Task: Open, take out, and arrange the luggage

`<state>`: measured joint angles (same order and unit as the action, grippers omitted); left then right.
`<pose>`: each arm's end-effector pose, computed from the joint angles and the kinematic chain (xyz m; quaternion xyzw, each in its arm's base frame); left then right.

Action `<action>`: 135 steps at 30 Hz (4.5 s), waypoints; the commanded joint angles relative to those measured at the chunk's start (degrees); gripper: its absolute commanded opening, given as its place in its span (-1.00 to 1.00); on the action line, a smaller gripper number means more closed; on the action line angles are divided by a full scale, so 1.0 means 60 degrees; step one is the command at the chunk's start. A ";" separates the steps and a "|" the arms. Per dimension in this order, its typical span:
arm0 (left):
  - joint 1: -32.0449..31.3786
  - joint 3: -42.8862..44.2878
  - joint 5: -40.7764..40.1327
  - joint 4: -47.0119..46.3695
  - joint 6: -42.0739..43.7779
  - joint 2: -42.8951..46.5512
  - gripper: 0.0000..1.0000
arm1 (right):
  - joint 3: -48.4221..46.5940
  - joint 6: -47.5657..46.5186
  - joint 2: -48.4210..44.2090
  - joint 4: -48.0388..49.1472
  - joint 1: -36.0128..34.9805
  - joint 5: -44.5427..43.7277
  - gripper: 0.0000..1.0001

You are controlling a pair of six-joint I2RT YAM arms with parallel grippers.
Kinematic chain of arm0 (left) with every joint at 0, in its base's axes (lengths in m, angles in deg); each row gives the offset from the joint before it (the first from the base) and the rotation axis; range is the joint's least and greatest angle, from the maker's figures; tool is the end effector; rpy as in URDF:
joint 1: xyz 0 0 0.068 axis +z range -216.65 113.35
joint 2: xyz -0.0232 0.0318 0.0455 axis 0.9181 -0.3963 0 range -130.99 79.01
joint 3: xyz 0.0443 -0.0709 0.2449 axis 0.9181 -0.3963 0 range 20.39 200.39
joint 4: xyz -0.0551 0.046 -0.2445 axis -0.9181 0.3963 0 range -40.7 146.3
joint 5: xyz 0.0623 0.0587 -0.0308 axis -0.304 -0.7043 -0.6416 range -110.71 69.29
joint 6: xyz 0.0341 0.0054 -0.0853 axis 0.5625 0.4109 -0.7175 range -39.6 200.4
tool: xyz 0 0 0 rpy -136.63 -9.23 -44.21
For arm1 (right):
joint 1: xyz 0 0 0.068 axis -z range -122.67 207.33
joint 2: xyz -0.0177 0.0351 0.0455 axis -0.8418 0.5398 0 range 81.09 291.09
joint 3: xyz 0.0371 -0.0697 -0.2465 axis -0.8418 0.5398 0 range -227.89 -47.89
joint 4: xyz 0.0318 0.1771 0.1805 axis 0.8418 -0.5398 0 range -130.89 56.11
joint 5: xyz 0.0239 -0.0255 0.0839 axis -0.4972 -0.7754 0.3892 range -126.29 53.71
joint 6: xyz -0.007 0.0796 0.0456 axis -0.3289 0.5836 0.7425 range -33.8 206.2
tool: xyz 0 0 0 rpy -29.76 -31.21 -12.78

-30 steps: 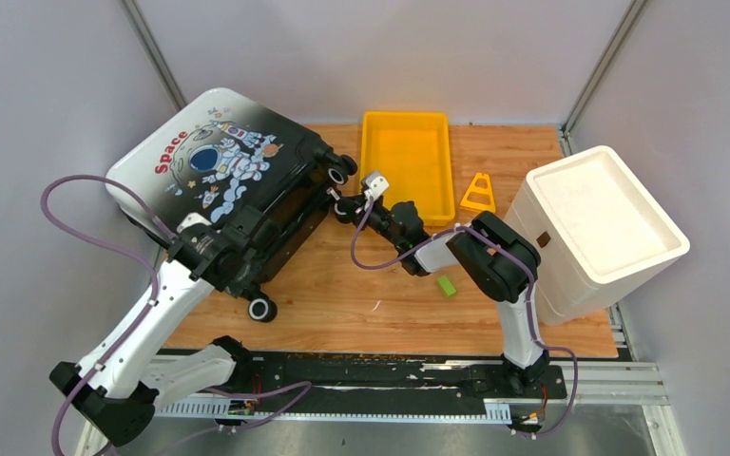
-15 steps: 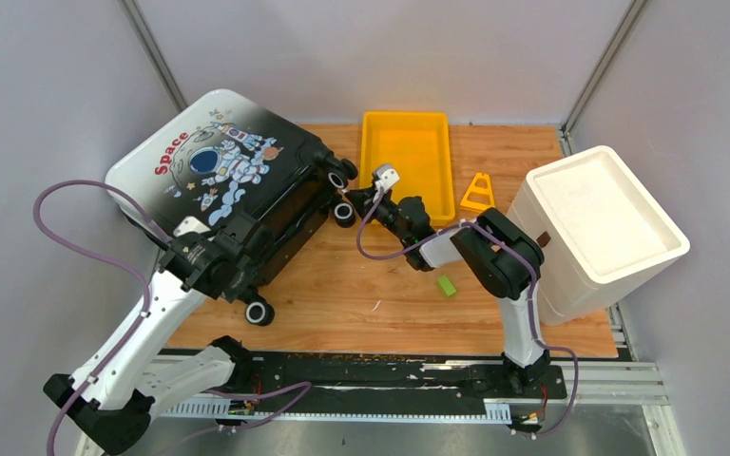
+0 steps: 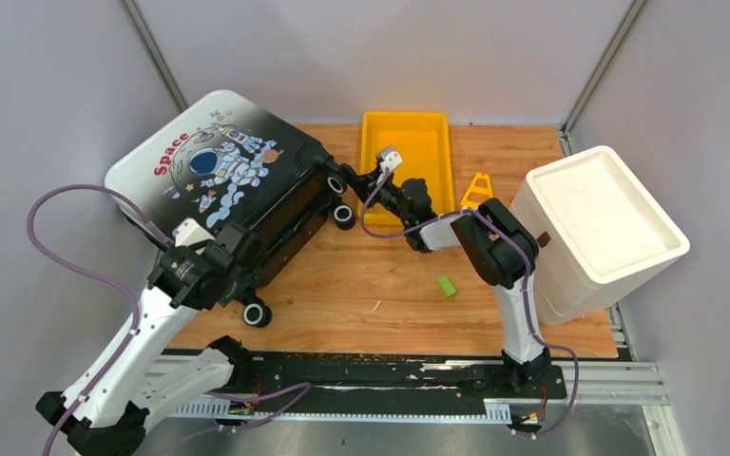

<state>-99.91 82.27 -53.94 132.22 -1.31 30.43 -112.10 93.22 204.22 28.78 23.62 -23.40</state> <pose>0.1273 -0.0293 0.2796 -0.4332 0.8393 0.0083 0.3285 0.3931 0.2843 0.1598 -0.2365 0.6420 0.3244 0.6532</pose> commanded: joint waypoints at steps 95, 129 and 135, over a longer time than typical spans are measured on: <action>0.3092 -0.0265 -0.3254 -0.4967 0.8626 0.0542 0.22 | -0.0831 0.0382 -0.5255 -0.9870 -0.2601 0.1067 -1.00; 0.5499 0.1669 -0.0093 -0.3855 0.8453 0.0550 0.22 | 0.0640 0.4678 -0.6265 -0.7655 -0.5737 -0.1949 -1.00; 0.5499 0.2814 0.0714 -0.0028 0.4344 -0.0106 0.26 | 0.0811 0.4645 -0.6405 -0.7574 -0.5968 -0.2447 -1.00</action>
<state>-67.25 94.34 -53.13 114.84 42.86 32.22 -106.74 122.86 170.45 -26.93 -8.78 -42.49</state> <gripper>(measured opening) 0.623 0.518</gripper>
